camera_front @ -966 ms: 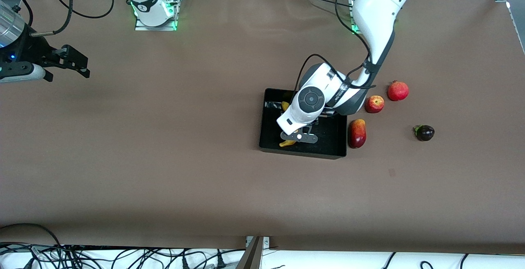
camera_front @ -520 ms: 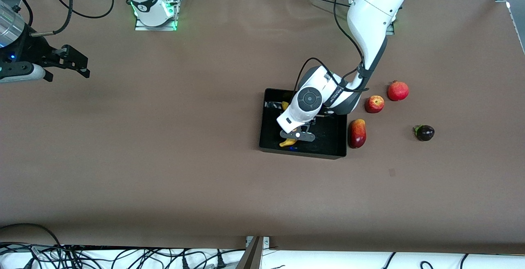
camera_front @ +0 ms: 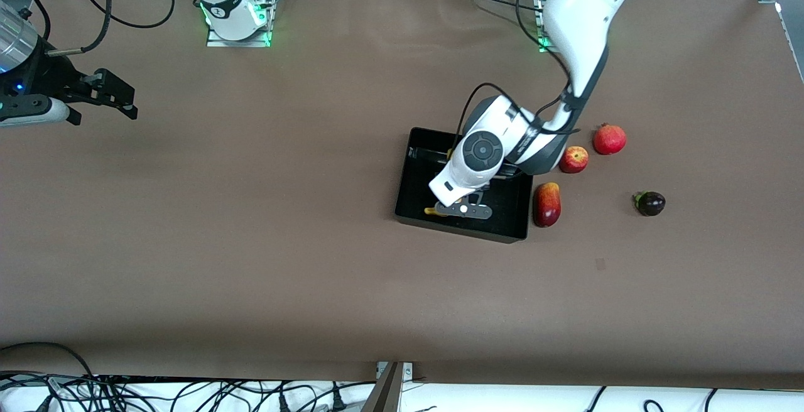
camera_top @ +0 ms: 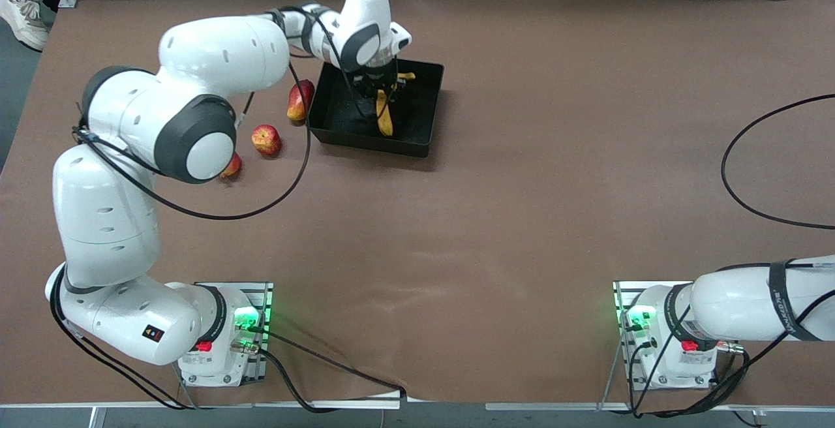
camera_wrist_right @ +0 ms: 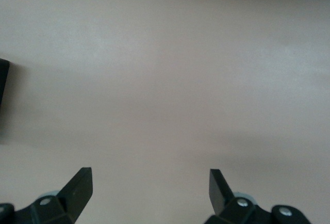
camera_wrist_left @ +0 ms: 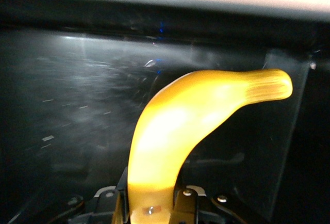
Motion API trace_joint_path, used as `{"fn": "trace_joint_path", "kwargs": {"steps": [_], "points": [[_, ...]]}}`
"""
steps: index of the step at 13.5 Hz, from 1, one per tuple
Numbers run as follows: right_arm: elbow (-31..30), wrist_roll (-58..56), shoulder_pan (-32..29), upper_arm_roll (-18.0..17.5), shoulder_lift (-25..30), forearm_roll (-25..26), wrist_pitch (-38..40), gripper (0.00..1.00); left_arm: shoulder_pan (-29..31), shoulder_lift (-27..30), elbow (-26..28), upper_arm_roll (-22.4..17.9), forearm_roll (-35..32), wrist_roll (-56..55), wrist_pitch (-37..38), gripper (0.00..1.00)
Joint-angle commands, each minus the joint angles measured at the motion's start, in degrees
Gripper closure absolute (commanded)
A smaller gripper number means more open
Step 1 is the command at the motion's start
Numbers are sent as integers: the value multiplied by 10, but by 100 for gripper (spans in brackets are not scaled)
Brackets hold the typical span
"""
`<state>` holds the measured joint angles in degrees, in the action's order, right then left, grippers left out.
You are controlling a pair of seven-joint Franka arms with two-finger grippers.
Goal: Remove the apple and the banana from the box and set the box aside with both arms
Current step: 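Lift the banana out and carry it beside the mango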
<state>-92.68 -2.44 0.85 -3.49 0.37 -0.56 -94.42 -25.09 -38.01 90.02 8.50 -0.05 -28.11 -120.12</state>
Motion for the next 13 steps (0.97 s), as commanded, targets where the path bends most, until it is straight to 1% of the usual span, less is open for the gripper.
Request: {"fn": "trace_joint_path", "kwargs": {"steps": [1, 3, 4, 6, 7, 8, 9, 10, 11, 12, 13], "points": [[4, -2, -2, -2, 2, 0, 6, 0, 36, 50, -61, 0, -6, 4, 141, 100], [4, -1, -2, -2, 2, 1, 6, 0, 66, 50, -117, -1, -7, 13, 218, 100], [5, 4, -2, -2, 2, 1, 6, 0, 85, 50, -127, -2, -7, 30, 235, 100], [5, 6, -2, -2, 2, 0, 6, 0, 142, 47, -121, -9, -8, 79, 238, 100], [4, 7, -2, -3, 2, 0, 6, 0, 178, 42, -119, -9, -21, 117, 237, 100], [5, 8, -2, -3, 2, -4, 6, 0, 206, 32, -118, -9, -48, 155, 233, 100], [5, 9, -2, -3, 3, -9, 6, 0, 223, 19, -116, -9, -67, 185, 228, 100], [4, 5, -2, -3, 1, -11, 6, 0, 235, 8, -107, -9, -72, 201, 214, 100], [3, 2, -2, -3, -5, -18, 5, 0, 255, 7, -87, -9, -83, 224, 187, 100], [3, 8, 5, -4, -21, -29, 1, 0, 274, 3, -56, -9, -88, 264, 137, 100], [4, 9, 29, -4, -45, -34, -4, 0, 293, 9, -4, -9, -90, 304, 59, 100]]}}
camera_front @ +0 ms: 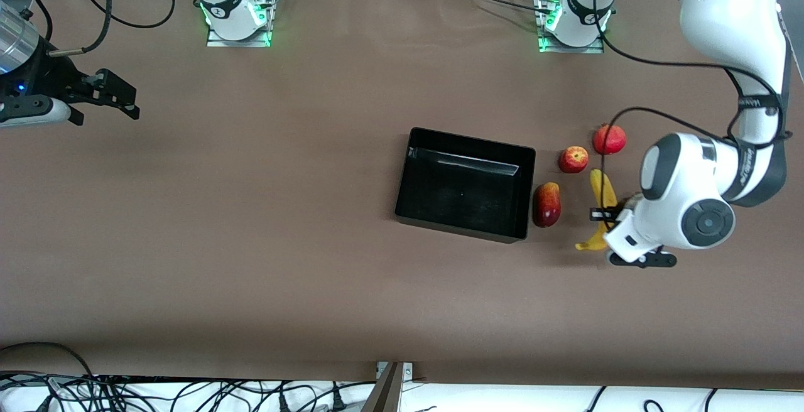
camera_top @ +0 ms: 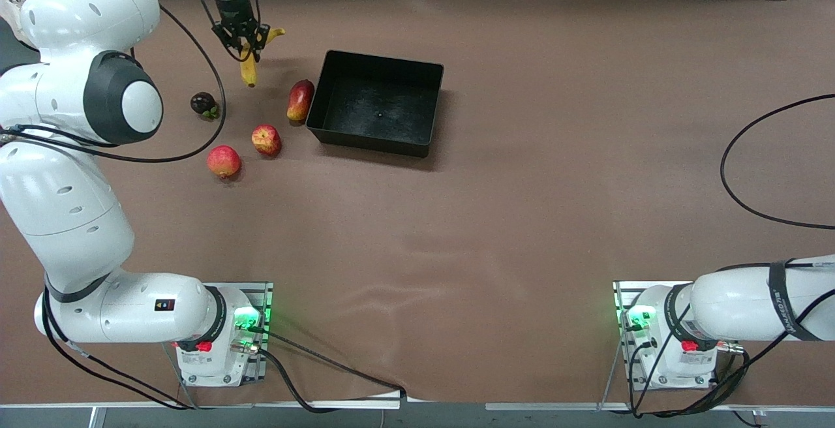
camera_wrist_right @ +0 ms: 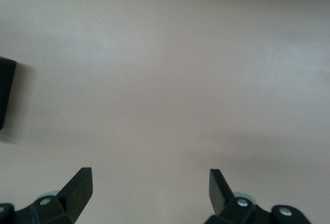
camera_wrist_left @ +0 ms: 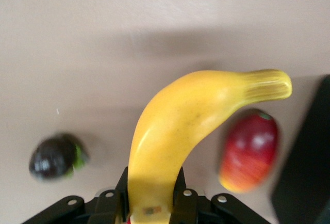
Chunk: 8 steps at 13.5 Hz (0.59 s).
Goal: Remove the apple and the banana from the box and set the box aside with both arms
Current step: 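Lower the banana and open the left gripper while the right gripper reaches the box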
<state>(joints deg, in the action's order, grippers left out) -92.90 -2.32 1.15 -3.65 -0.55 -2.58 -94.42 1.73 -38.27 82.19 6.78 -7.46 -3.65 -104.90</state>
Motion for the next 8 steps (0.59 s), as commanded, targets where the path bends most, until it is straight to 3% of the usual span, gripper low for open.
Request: {"fn": "trace_joint_path", "kwargs": {"steps": [1, 3, 4, 5, 8], "points": [[7, 8, 43, -2, -54, -14, -8, 0, 39, 14, 112, 8, -16, 78, -146, 100], [4, 8, 77, -2, -86, -29, -29, 0, 47, 11, 146, 7, -17, 81, -189, 99], [5, 7, 96, -2, -109, -33, -37, 0, 48, 7, 150, 7, -17, 81, -200, 93], [6, 7, 112, -2, -128, -32, -52, 0, 48, 6, 153, 6, -18, 83, -204, 79], [8, 13, 168, -2, -191, -32, -132, 0, 49, -3, 152, 7, -90, 83, -207, 4]]}}
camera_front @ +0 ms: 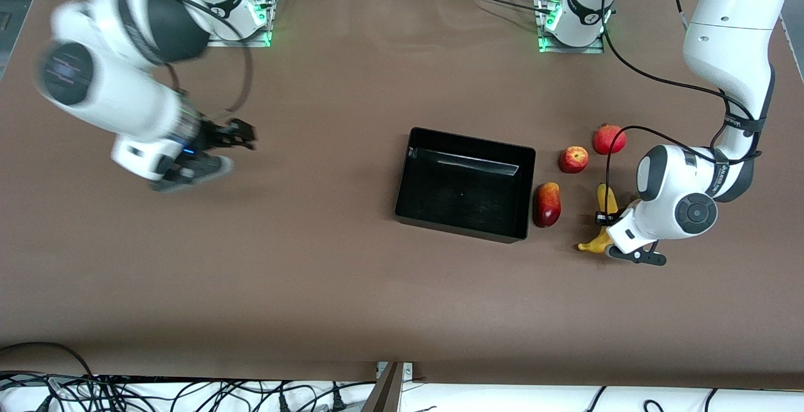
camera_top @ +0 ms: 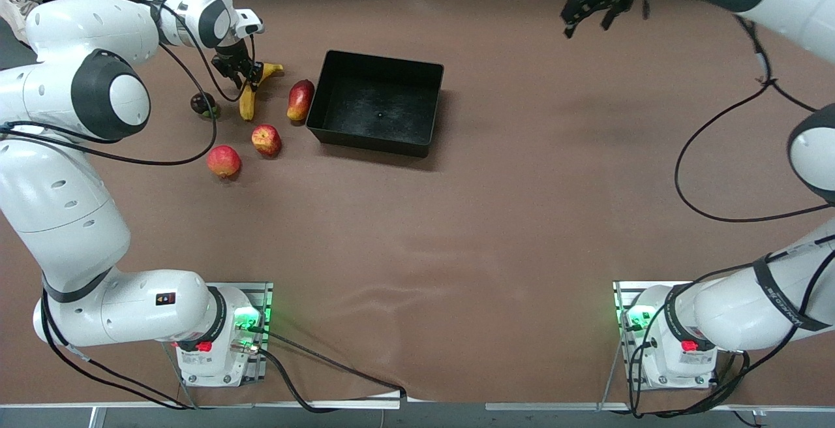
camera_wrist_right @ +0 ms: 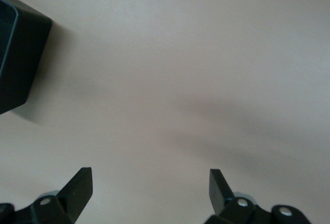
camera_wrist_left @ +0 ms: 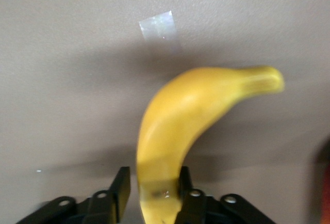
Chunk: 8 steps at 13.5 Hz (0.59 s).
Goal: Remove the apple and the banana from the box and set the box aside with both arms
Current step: 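Lower the banana and open the left gripper while the right gripper reaches the box, then grasp the box rim with the right gripper while the left gripper withdraws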
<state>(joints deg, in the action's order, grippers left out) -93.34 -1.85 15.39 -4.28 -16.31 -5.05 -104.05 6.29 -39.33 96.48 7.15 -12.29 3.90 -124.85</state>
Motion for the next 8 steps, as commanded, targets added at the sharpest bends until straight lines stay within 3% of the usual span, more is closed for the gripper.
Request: {"fn": "trace_joint_path", "kwargs": {"steps": [1, 5, 8], "points": [[20, 58, 49, 4, -53, -8, -59, 0, 4, 8, 6, 3, -42, 8, -5, 0], [120, 254, 143, 4, -158, -8, -66, 0, -1, 59, -12, 15, -32, 1, 43, 0], [145, 407, 204, 6, -204, -7, -116, 0, -2, 103, -71, 42, -18, 7, 167, 0]]}}
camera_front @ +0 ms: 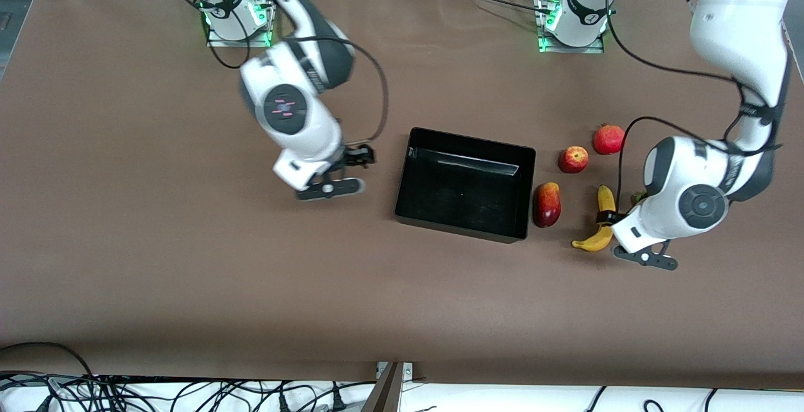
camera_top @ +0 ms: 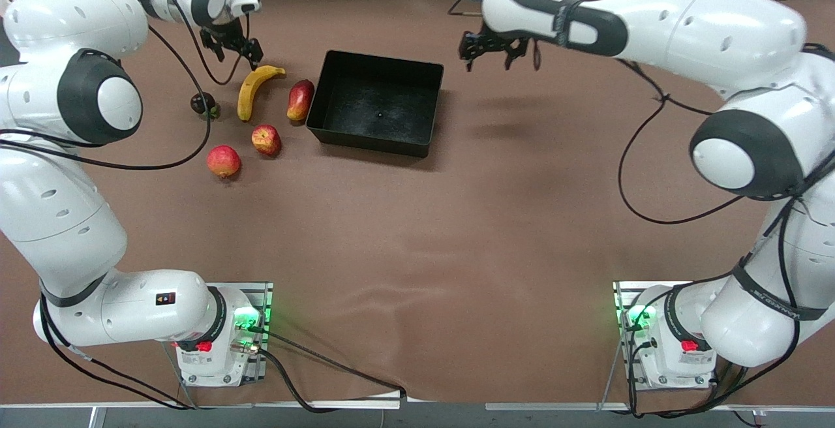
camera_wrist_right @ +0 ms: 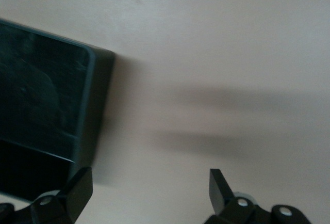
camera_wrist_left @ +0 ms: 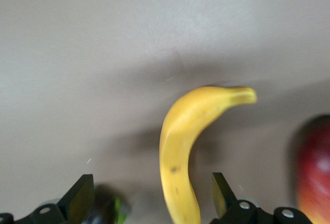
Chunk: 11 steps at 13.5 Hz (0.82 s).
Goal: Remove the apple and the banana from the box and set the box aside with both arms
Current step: 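Grasp the box rim with the right gripper while the left gripper withdraws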
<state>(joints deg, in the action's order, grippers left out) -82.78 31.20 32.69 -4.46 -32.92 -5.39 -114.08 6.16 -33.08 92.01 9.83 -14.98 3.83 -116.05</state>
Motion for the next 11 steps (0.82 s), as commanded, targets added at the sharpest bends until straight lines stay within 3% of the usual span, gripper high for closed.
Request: {"fn": "trace_joint_path", "kwargs": {"steps": [1, 3, 5, 7, 9, 11], "points": [[39, 119, 40, 8, -51, -4, -34, 0, -2, 56, -45, 25, 10, 2, 109, 0], [39, 197, 61, 8, -78, -4, -86, 0, -1, 85, -84, 44, 19, 0, 162, 0], [39, 255, 89, 8, -107, -3, -122, 0, 5, 99, -144, 42, 82, 0, 232, 0], [38, 289, 102, 8, -124, -1, -134, 5, 5, 107, -185, 37, 100, 2, 295, 0], [36, 292, 112, 9, -131, 3, -134, 34, -6, 164, -155, 7, 136, -14, 305, 0], [35, 286, 111, 11, -133, 5, -131, 81, -62, 242, -76, -58, 158, -66, 288, 0]]}}
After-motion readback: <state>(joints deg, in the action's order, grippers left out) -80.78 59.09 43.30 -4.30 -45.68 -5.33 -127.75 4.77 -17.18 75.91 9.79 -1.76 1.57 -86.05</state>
